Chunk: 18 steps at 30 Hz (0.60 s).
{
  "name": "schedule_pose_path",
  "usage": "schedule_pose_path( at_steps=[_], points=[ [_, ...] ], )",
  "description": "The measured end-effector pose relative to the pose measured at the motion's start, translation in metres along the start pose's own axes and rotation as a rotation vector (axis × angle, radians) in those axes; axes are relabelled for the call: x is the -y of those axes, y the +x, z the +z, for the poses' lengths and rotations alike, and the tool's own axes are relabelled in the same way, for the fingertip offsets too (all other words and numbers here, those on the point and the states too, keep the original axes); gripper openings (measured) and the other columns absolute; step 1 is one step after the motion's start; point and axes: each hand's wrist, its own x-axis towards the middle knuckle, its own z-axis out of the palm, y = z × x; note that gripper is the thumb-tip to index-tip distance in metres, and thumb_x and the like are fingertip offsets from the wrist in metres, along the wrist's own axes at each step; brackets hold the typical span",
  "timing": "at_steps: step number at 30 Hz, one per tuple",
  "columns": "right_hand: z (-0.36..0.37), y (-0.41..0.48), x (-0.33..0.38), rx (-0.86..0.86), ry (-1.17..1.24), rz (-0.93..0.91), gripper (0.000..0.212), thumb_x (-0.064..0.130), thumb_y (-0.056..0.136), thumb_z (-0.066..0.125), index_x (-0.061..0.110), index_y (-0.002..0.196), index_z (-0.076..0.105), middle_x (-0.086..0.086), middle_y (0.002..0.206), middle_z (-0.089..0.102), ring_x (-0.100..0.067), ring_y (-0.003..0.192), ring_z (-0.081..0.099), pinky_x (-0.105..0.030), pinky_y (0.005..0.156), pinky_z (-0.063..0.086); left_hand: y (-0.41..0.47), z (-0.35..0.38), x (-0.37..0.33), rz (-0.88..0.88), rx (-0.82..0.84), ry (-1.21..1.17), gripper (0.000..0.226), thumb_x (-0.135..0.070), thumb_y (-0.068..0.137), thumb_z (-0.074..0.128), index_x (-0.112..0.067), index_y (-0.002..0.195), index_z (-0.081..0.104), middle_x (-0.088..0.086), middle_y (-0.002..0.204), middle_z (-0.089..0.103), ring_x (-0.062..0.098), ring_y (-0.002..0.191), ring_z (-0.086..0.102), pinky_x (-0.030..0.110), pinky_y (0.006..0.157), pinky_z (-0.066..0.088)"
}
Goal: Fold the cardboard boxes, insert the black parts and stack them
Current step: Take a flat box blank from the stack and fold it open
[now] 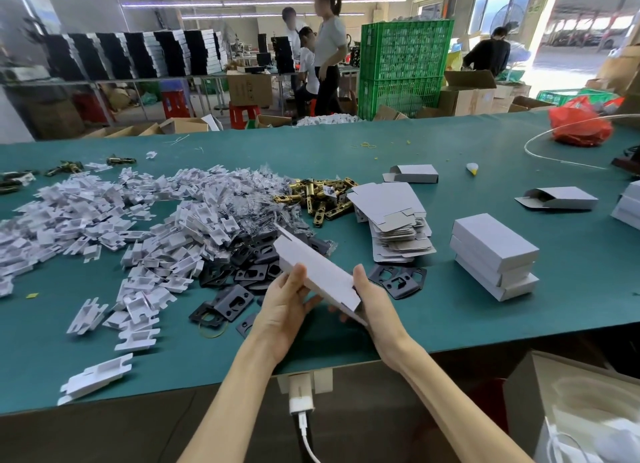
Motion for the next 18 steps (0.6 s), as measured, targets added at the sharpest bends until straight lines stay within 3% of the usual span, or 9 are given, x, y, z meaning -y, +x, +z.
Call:
schedule_pose_path(
  at_steps=[2,4,5,7,9,11,13,15,18],
  points=[
    [0.001,-0.001,0.0,0.023,-0.019,-0.022,0.081,0.084,0.084,0.037,0.016,0.11,0.072,-0.011,0.092,0.077,-0.021,0.077,0.071,-0.028,0.079,0.054,0.003,0.001,0.002,0.02,-0.093,-0.032,0.138,-0.064,0.029,0.1,0.004,0.139,0.052,0.019,0.119,0.066,0.033,0.113,0.065,0.045,0.097,0.055],
    [0.001,-0.002,0.001,0.059,-0.002,-0.047,0.083,0.085,0.083,0.037,0.017,0.118,0.071,-0.009,0.105,0.077,-0.02,0.095,0.073,-0.023,0.08,0.056,0.005,0.001,0.004,0.045,-0.15,-0.053,0.134,-0.065,0.026,0.1,0.002,0.133,0.055,0.018,0.119,0.069,0.033,0.114,0.065,0.047,0.102,0.054],
    [0.002,-0.002,0.003,0.073,0.002,-0.06,0.082,0.083,0.084,0.037,0.018,0.121,0.07,-0.008,0.11,0.076,-0.021,0.103,0.072,-0.026,0.084,0.057,0.005,0.001,0.006,0.061,-0.169,-0.052,0.129,-0.064,0.03,0.1,0.002,0.132,0.056,0.019,0.124,0.07,0.035,0.118,0.065,0.049,0.106,0.052],
    [0.004,-0.005,0.006,0.079,-0.015,-0.087,0.088,0.079,0.086,0.041,0.003,0.12,0.067,-0.021,0.114,0.07,-0.036,0.109,0.068,-0.045,0.093,0.057,0.004,0.002,0.009,0.095,-0.174,-0.014,0.105,-0.059,0.052,0.096,0.0,0.131,0.06,0.019,0.126,0.072,0.037,0.12,0.067,0.048,0.102,0.056],
    [0.003,-0.006,0.005,0.075,-0.056,-0.134,0.094,0.078,0.085,0.049,-0.012,0.108,0.057,-0.03,0.105,0.064,-0.045,0.095,0.062,-0.055,0.088,0.052,0.003,0.002,0.014,0.125,-0.154,0.077,0.067,-0.044,0.077,0.085,-0.005,0.127,0.065,0.016,0.119,0.075,0.038,0.112,0.071,0.044,0.087,0.062],
    [0.001,-0.006,0.002,0.07,-0.063,-0.149,0.075,0.07,0.083,0.062,-0.004,0.098,0.062,-0.014,0.09,0.066,-0.028,0.081,0.061,-0.041,0.074,0.048,0.003,0.0,0.018,0.138,-0.156,0.161,0.043,-0.033,0.087,0.08,-0.01,0.121,0.067,0.014,0.111,0.078,0.036,0.099,0.076,0.041,0.072,0.064],
    [0.0,-0.006,0.0,0.071,-0.032,-0.099,0.044,0.05,0.087,0.071,0.007,0.099,0.071,-0.008,0.094,0.075,-0.019,0.083,0.068,-0.032,0.07,0.052,0.003,-0.001,0.019,0.14,-0.169,0.198,0.035,-0.03,0.089,0.079,-0.012,0.117,0.068,0.014,0.107,0.078,0.034,0.091,0.077,0.042,0.066,0.063],
    [-0.002,-0.004,-0.005,0.054,0.038,-0.078,0.025,0.029,0.094,0.071,0.007,0.104,0.073,-0.01,0.101,0.077,-0.022,0.089,0.072,-0.032,0.073,0.057,0.002,-0.001,0.019,0.12,-0.148,0.172,0.03,-0.03,0.093,0.075,-0.011,0.115,0.07,0.015,0.108,0.078,0.035,0.091,0.077,0.044,0.068,0.064],
    [-0.005,-0.002,-0.007,-0.019,0.121,-0.07,0.019,0.017,0.097,0.066,0.005,0.11,0.073,-0.012,0.106,0.077,-0.031,0.098,0.073,-0.042,0.085,0.06,0.0,-0.002,0.018,0.072,-0.089,0.14,0.027,-0.037,0.097,0.069,-0.013,0.108,0.077,0.018,0.111,0.077,0.034,0.093,0.076,0.044,0.072,0.064]
  ],
)
